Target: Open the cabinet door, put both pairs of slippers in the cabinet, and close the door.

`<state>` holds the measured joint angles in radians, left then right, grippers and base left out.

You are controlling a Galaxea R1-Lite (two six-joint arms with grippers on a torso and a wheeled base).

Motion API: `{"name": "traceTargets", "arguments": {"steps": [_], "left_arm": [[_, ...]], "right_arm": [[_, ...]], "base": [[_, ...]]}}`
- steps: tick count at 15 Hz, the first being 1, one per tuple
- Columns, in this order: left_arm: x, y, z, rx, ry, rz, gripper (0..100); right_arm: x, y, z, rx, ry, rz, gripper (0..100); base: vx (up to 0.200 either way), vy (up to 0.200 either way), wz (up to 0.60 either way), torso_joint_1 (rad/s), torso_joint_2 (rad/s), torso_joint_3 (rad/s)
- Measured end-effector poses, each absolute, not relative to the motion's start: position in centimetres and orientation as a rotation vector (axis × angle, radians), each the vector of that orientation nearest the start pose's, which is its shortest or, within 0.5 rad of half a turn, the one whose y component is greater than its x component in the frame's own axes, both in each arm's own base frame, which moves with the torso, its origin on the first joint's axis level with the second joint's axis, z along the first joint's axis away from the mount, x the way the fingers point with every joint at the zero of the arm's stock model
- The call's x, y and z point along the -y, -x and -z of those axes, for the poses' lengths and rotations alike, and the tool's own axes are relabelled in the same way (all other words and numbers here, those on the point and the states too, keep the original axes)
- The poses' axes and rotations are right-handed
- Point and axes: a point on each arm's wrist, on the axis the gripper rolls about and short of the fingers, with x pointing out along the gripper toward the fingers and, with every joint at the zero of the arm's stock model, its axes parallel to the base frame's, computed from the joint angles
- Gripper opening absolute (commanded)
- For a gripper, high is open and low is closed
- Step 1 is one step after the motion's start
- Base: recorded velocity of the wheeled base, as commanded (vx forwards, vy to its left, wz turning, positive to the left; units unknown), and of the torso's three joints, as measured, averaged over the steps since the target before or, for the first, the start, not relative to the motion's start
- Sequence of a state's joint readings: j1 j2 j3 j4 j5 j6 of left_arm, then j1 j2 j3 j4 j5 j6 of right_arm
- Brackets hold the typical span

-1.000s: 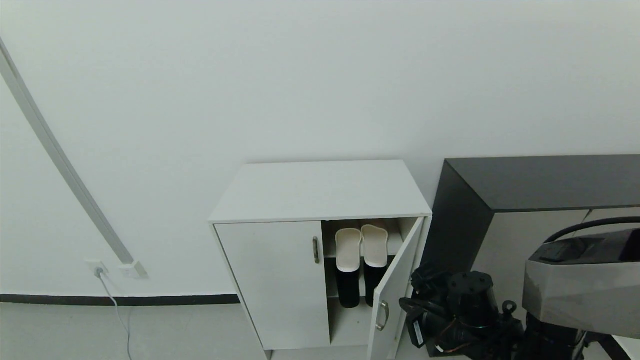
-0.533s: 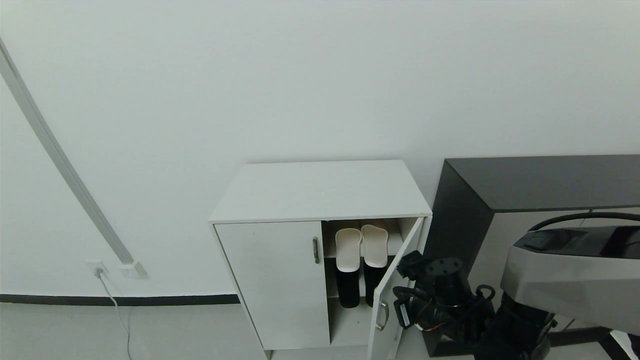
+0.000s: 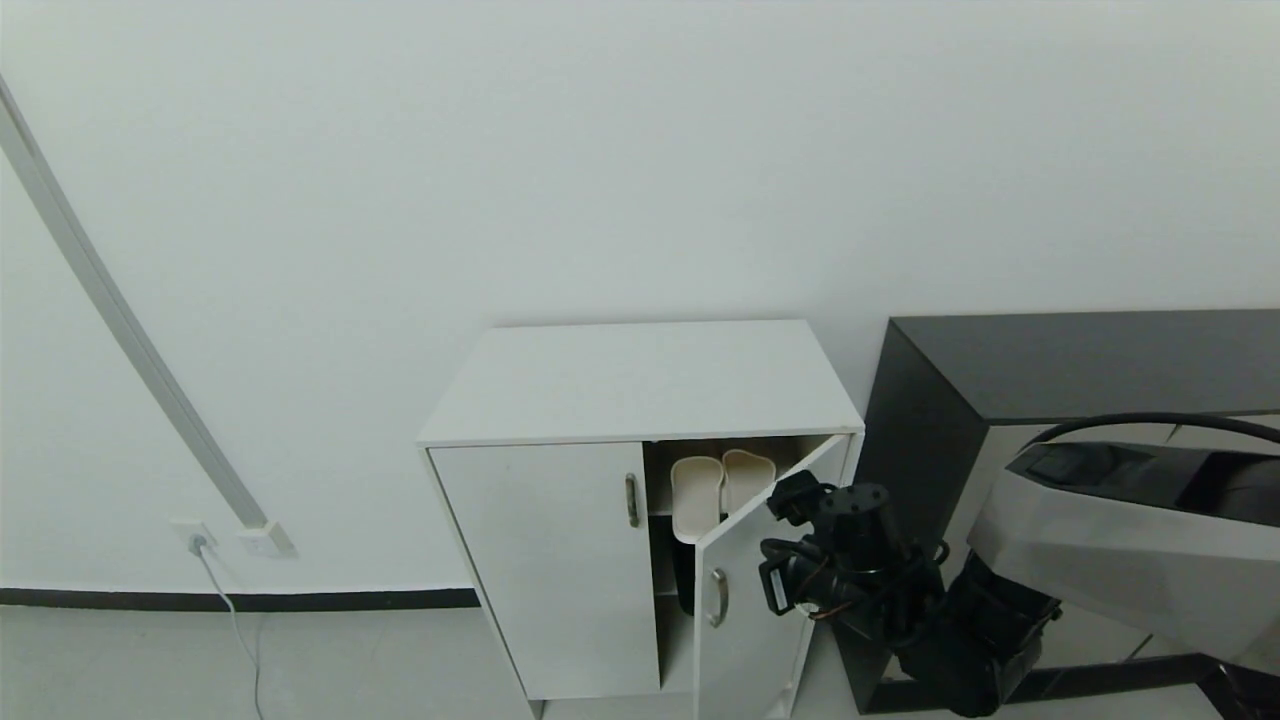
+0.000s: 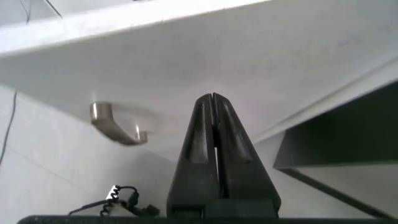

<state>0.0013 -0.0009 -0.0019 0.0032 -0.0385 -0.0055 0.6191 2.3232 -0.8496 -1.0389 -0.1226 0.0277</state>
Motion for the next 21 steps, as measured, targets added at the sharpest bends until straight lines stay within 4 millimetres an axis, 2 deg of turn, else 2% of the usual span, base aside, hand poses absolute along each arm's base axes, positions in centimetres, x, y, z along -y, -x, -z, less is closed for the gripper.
{"name": "traceTargets", "arguments": {"steps": [5, 21], "left_arm": [[0.1, 2.3, -7.6, -0.001, 0.006, 0.038, 0], [0.1, 2.3, -7.6, 0.000, 0.006, 0.037, 0]], "right_arm": [[-23.5, -33.8, -1.5, -0.390, 0.113, -0.478, 0], [-25.0, -38.1, -2.3, -0.413, 0.115, -0.447, 0]], "base": [[0.000, 0.000, 0.00, 0.000, 0.00, 0.000], [0.000, 0.000, 0.00, 0.000, 0.00, 0.000]]}}
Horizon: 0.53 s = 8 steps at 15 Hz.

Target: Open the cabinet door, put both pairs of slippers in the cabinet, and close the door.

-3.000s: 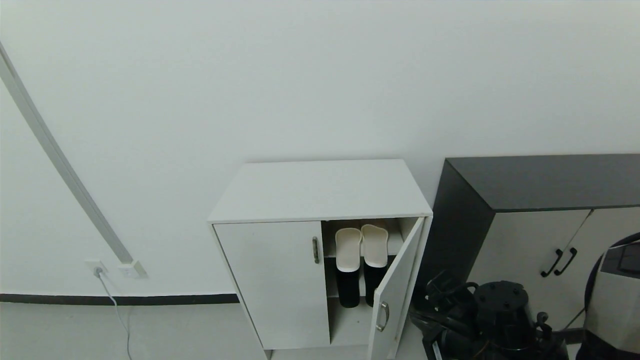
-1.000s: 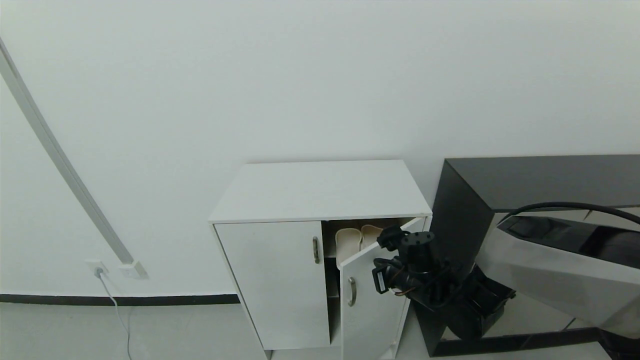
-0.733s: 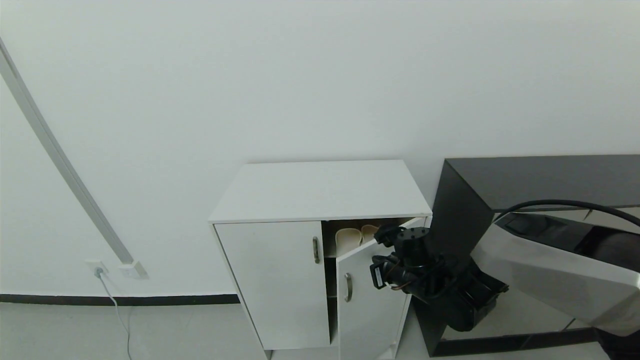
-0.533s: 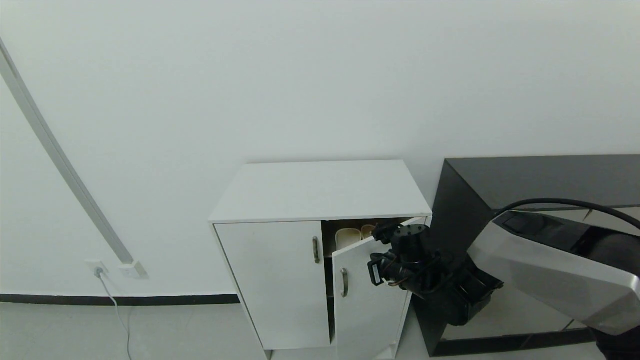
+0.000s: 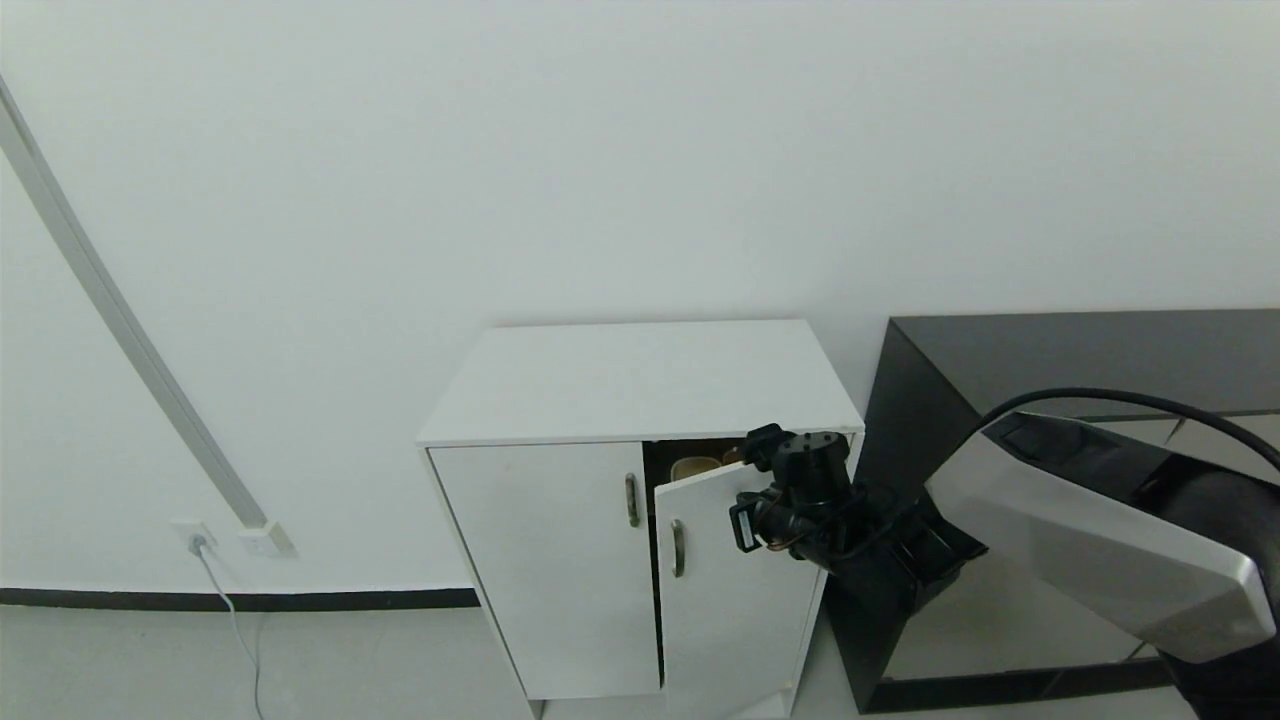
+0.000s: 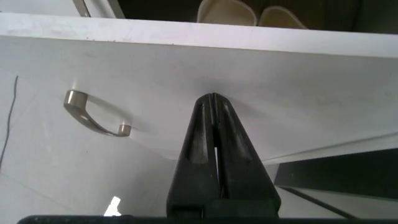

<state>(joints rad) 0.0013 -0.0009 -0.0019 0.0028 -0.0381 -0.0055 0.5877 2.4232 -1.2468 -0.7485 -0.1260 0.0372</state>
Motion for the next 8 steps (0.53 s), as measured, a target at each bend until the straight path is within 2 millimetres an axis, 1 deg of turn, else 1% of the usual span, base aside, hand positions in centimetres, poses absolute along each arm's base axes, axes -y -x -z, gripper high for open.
{"name": "traceTargets", "arguments": {"steps": [3, 8], "left_arm": [[0.1, 2.3, -7.5, -0.001, 0.006, 0.037, 0], [0.1, 2.3, -7.6, -0.001, 0.006, 0.037, 0]], "right_arm": [[-25.2, -38.7, -2.5, -0.407, 0.112, -0.443, 0], [-25.3, -39.5, -2.2, -0.410, 0.112, -0.432, 0]], "base": [[0.000, 0.000, 0.00, 0.000, 0.00, 0.000], [0.000, 0.000, 0.00, 0.000, 0.00, 0.000]]}}
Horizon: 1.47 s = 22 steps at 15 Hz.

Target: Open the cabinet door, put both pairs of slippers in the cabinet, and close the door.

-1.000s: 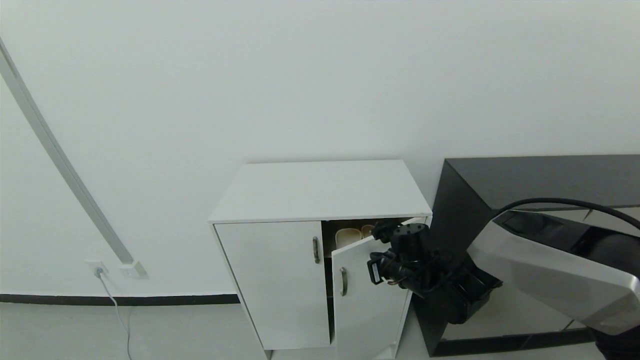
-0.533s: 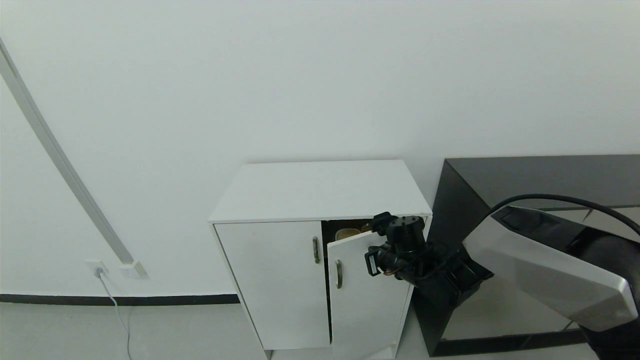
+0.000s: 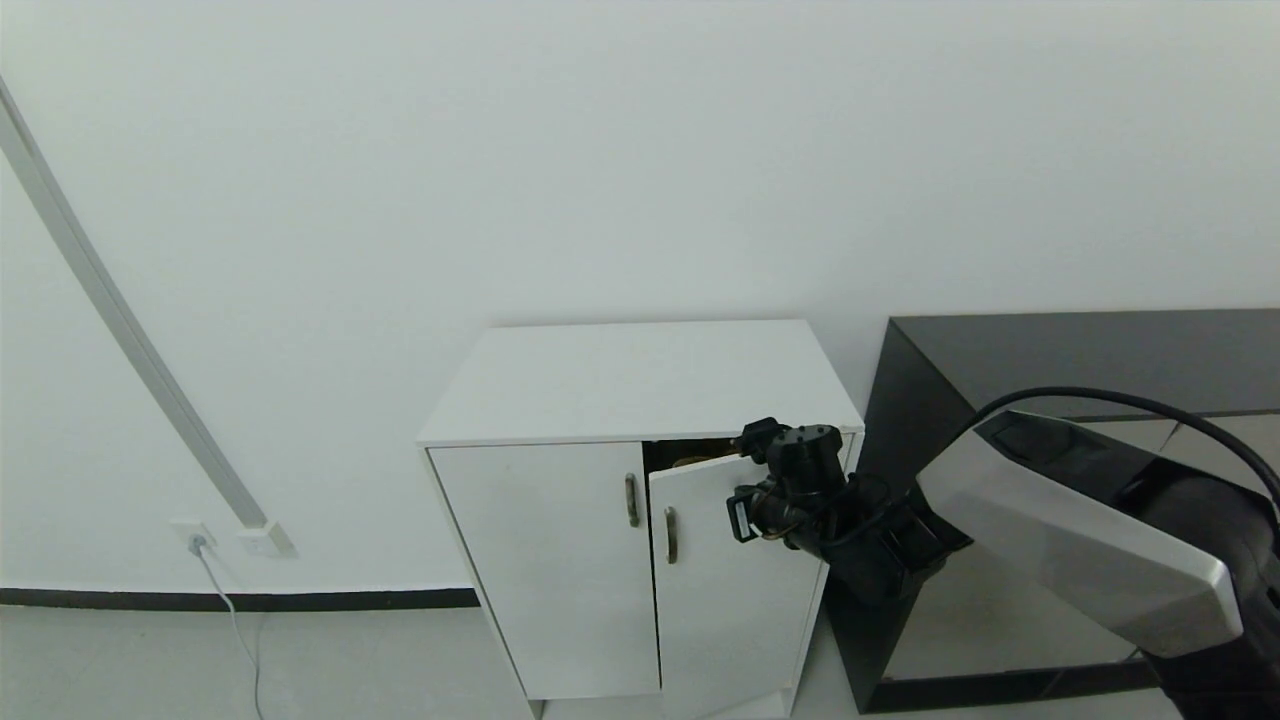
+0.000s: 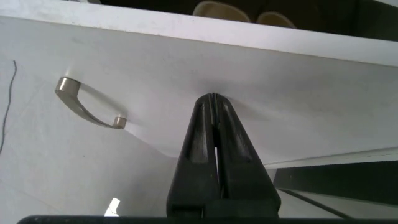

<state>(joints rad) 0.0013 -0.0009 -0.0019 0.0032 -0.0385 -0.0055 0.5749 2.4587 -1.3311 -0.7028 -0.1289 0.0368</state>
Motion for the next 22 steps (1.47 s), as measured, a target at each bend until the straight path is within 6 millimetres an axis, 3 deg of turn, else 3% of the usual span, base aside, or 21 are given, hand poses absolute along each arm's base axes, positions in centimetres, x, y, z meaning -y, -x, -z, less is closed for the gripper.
{"name": "traceTargets", "arguments": {"steps": [22], "left_arm": [[0.1, 2.3, -7.6, -0.001, 0.006, 0.037, 0]], "right_arm": [[-25.9, -41.7, -3.3, -0.427, 0.117, -0.416, 0]], "base": [[0.000, 0.000, 0.00, 0.000, 0.00, 0.000]]}}
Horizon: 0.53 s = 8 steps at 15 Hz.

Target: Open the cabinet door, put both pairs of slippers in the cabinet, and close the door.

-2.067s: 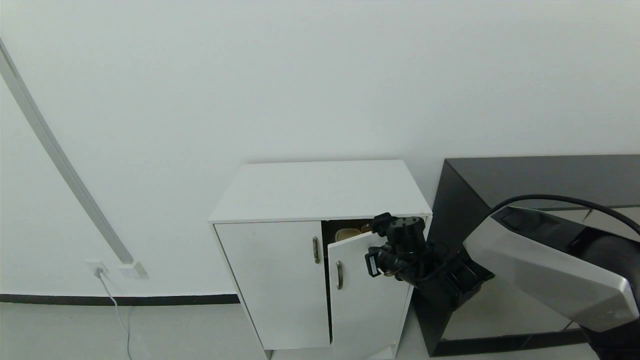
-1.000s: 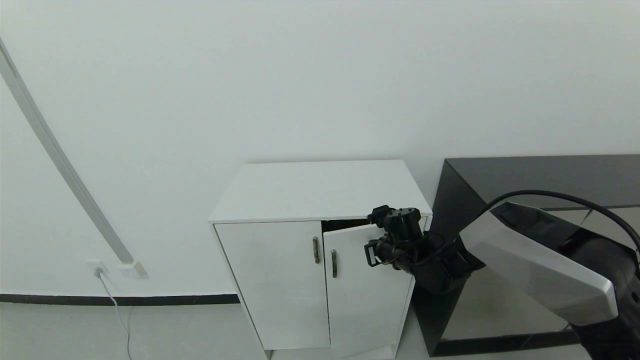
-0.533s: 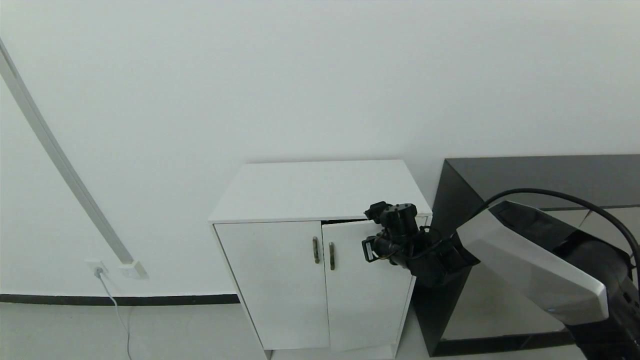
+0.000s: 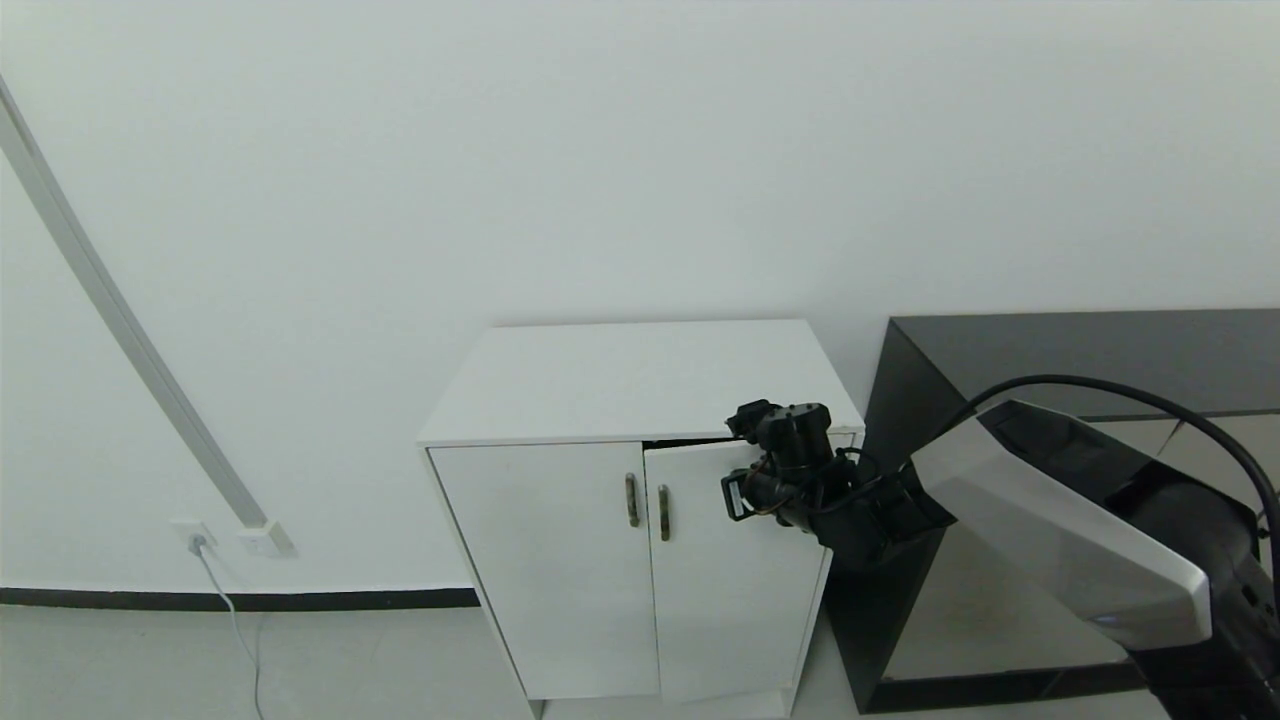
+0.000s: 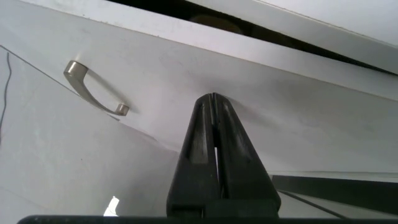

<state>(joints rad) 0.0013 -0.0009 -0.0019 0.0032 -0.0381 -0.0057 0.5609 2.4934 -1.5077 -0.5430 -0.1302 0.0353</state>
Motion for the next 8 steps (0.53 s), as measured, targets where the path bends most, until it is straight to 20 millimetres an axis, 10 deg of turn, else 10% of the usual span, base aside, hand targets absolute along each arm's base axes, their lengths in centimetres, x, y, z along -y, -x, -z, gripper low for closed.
{"name": "traceTargets", "arguments": {"steps": [8], "left_arm": [[0.09, 2.30, -7.58, 0.000, 0.006, 0.037, 0]], "right_arm": [[-26.08, -42.10, -3.20, -0.424, 0.116, -0.416, 0]], "base": [[0.000, 0.000, 0.00, 0.000, 0.00, 0.000]]}}
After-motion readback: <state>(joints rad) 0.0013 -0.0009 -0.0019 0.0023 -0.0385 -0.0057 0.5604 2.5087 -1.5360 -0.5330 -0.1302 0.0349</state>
